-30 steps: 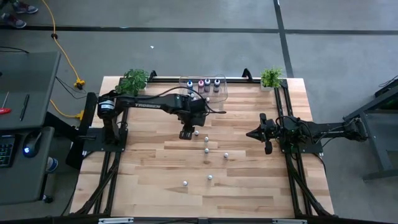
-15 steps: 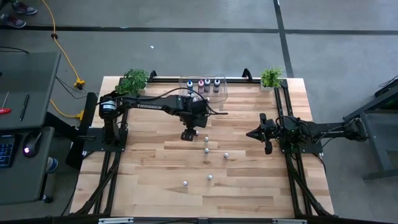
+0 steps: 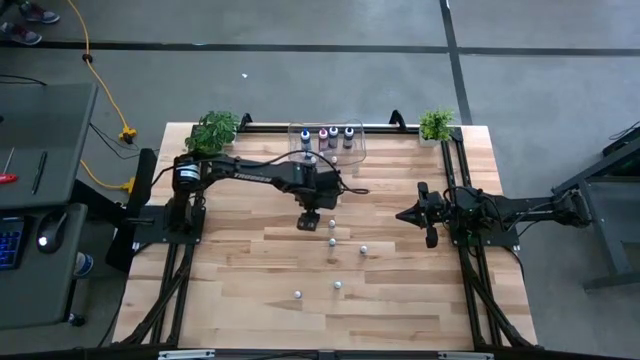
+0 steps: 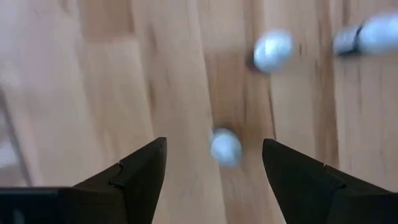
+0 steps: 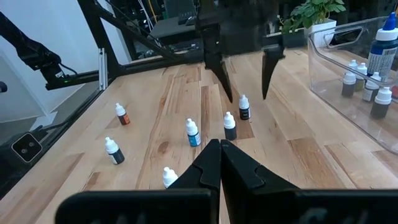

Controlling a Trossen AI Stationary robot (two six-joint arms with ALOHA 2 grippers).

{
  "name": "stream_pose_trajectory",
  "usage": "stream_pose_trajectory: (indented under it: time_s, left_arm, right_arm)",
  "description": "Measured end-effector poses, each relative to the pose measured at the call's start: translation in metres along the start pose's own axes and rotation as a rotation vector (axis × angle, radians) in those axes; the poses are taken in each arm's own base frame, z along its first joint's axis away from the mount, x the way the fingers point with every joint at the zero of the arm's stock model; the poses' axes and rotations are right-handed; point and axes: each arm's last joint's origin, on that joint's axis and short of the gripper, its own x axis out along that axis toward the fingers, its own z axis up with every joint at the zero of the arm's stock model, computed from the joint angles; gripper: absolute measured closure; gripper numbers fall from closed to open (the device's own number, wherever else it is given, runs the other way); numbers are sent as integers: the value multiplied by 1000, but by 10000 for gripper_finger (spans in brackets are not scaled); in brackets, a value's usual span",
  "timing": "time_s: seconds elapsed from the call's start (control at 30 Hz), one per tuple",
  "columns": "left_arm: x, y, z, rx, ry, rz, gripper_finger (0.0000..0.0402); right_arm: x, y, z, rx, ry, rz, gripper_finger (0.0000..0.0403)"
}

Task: Pick & Place food coloring
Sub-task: Put the small black food coloring bottle into the transparent bin

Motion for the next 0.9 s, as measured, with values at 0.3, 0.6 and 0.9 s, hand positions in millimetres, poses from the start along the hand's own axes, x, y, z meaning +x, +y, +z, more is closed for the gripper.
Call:
stream_pose_trajectory:
  time_s: [0.3,0.6,0.9]
  left_arm:
    - [8,1,-1,-49,17,7,142]
    - [8,0,-1,-49,20,-1,153]
    - [8,0,-1,-50,13,-23,225]
  right_arm:
    - [0,0,0,0,2,-1,402]
    - [0,0,-1,1,8,-2,402]
    - [0,0,-1,0,7,-1,402]
